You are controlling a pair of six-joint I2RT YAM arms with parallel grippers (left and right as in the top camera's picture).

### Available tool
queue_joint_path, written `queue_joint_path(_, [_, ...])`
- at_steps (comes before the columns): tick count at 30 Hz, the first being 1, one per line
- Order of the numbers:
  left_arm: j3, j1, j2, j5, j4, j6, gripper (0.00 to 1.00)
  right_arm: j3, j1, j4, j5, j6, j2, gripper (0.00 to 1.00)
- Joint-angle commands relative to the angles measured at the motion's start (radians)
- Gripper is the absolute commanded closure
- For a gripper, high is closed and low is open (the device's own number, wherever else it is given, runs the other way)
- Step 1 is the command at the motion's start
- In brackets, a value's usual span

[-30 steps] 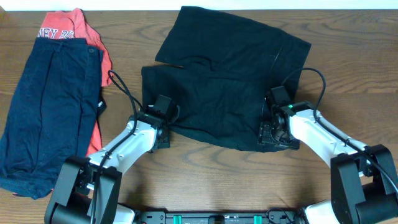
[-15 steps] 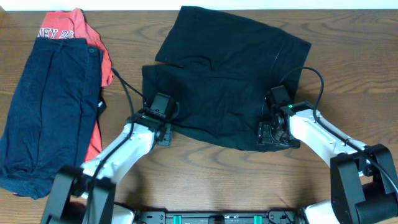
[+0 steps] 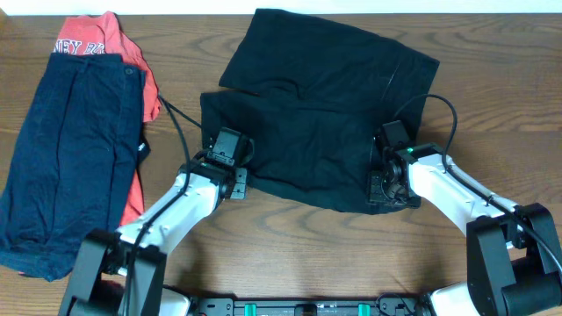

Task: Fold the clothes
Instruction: 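Lift the near hem with both grippers and fold it toward the far edge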

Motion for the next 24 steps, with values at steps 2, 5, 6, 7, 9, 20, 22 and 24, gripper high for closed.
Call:
queue_joint_path(2, [-0.008,0.001,0.015,0.015,-0.01,0.016,0.9,-0.003,-0.013,-0.013,0.0,0.023,0.012,0.9])
queue_joint_path(5, [-0.006,0.001,0.011,0.014,-0.015,0.016,0.94,-0.002,-0.02,-0.025,-0.006,0.051,0.011,0.99])
queue_joint_path(6, [-0.005,0.001,0.005,0.014,-0.024,0.016,0.94,0.0,-0.027,-0.034,-0.016,0.053,0.009,0.99])
queue_joint_path(7, [0.0,0.001,-0.006,0.014,-0.041,0.015,0.94,0.005,-0.038,-0.047,-0.026,0.053,0.007,0.99])
queue_joint_path(9, [0.011,0.001,-0.037,0.005,-0.077,0.008,0.94,0.021,-0.065,-0.084,-0.035,0.052,-0.007,0.99])
queue_joint_path(20, [0.019,0.002,-0.356,-0.084,-0.237,-0.08,0.94,0.233,-0.262,-0.407,-0.038,-0.053,-0.201,0.99])
queue_joint_path(22, [0.019,0.002,-0.421,-0.087,-0.259,-0.08,0.94,0.27,-0.291,-0.467,-0.038,-0.071,-0.238,0.99])
queue_joint_path(24, [0.02,0.001,-0.483,-0.088,-0.275,-0.08,0.94,0.297,-0.311,-0.515,-0.038,-0.076,-0.274,0.99])
